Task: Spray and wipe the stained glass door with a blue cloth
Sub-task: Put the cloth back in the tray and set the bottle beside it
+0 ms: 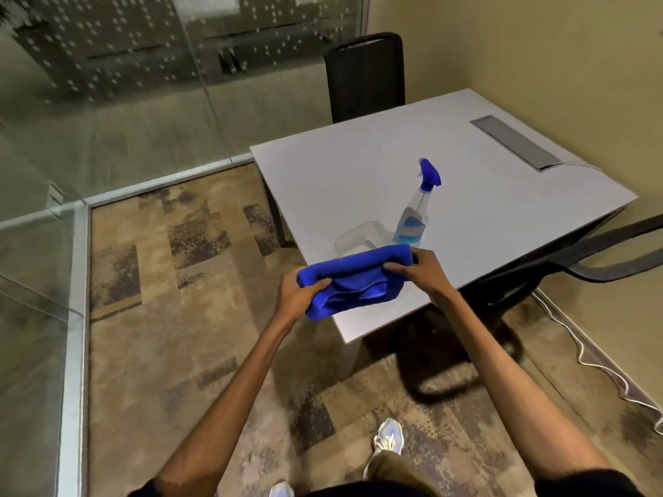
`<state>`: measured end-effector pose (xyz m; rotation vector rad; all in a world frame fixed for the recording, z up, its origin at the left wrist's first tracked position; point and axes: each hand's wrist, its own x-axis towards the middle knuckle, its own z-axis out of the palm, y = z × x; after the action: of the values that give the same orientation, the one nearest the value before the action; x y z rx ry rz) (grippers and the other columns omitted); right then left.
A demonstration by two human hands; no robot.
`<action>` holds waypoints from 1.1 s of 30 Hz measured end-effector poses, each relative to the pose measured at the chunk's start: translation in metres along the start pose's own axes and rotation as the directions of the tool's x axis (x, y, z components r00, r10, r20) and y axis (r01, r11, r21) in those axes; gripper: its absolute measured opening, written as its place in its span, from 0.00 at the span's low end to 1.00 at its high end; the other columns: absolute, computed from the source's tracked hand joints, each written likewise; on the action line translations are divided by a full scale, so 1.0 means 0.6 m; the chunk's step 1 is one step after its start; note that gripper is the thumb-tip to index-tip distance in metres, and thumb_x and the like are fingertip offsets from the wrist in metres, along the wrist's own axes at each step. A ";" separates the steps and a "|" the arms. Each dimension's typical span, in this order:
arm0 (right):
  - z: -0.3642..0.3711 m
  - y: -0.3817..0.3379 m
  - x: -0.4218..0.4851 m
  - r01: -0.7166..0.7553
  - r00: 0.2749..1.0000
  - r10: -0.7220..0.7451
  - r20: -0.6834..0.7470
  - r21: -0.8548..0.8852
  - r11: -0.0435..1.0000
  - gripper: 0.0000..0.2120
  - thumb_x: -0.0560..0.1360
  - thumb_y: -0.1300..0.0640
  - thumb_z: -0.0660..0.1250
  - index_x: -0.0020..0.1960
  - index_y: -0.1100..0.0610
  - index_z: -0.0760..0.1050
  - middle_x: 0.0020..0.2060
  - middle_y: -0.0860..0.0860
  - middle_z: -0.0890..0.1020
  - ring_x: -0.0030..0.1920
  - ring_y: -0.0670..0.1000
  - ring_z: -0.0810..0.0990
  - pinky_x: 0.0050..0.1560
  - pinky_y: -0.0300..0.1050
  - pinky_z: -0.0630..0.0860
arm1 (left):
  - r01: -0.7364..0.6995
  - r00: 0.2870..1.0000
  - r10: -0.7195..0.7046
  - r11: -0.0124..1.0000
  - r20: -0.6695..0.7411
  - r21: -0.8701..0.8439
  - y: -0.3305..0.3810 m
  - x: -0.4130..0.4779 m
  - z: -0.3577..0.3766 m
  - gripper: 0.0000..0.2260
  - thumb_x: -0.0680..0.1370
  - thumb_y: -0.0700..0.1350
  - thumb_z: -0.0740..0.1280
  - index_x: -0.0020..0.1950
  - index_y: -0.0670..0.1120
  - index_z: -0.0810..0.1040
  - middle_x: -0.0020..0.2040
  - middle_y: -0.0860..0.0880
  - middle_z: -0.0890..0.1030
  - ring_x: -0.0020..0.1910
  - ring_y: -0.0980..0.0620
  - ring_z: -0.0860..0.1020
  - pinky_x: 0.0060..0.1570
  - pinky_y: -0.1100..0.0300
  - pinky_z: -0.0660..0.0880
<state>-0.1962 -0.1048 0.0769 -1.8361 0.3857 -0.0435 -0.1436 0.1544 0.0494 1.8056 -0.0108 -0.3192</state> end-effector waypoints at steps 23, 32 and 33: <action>-0.072 0.095 0.263 -0.191 0.978 0.152 -0.142 -0.322 0.927 0.18 0.64 0.56 0.79 0.37 0.69 0.76 0.28 0.57 0.75 0.28 0.53 0.71 0.28 0.41 0.66 | 0.374 0.927 -0.374 0.926 0.005 0.054 0.000 0.157 0.241 0.19 0.69 0.38 0.71 0.59 0.42 0.72 0.52 0.43 0.80 0.43 0.51 0.79 0.36 0.60 0.77; -0.060 0.113 0.280 -0.152 0.988 0.132 -0.076 -0.501 0.852 0.13 0.63 0.61 0.75 0.32 0.66 0.73 0.25 0.55 0.73 0.27 0.54 0.71 0.27 0.44 0.63 | 0.370 0.929 -0.362 0.915 -0.074 0.162 -0.022 0.178 0.274 0.16 0.68 0.35 0.73 0.53 0.43 0.72 0.46 0.47 0.77 0.44 0.47 0.76 0.38 0.60 0.73; -0.058 0.118 0.279 -0.144 0.990 0.128 -0.066 -0.532 0.834 0.12 0.63 0.60 0.74 0.32 0.64 0.72 0.25 0.54 0.73 0.28 0.54 0.72 0.26 0.42 0.62 | 0.360 0.933 -0.347 0.913 -0.098 0.193 -0.026 0.177 0.279 0.16 0.69 0.34 0.72 0.53 0.43 0.73 0.47 0.47 0.78 0.46 0.46 0.77 0.42 0.58 0.75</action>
<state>-0.0629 -0.2016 -0.0069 -2.3592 0.5921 0.1545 -0.0813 -0.0192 -0.0249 2.0238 0.3436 -0.5358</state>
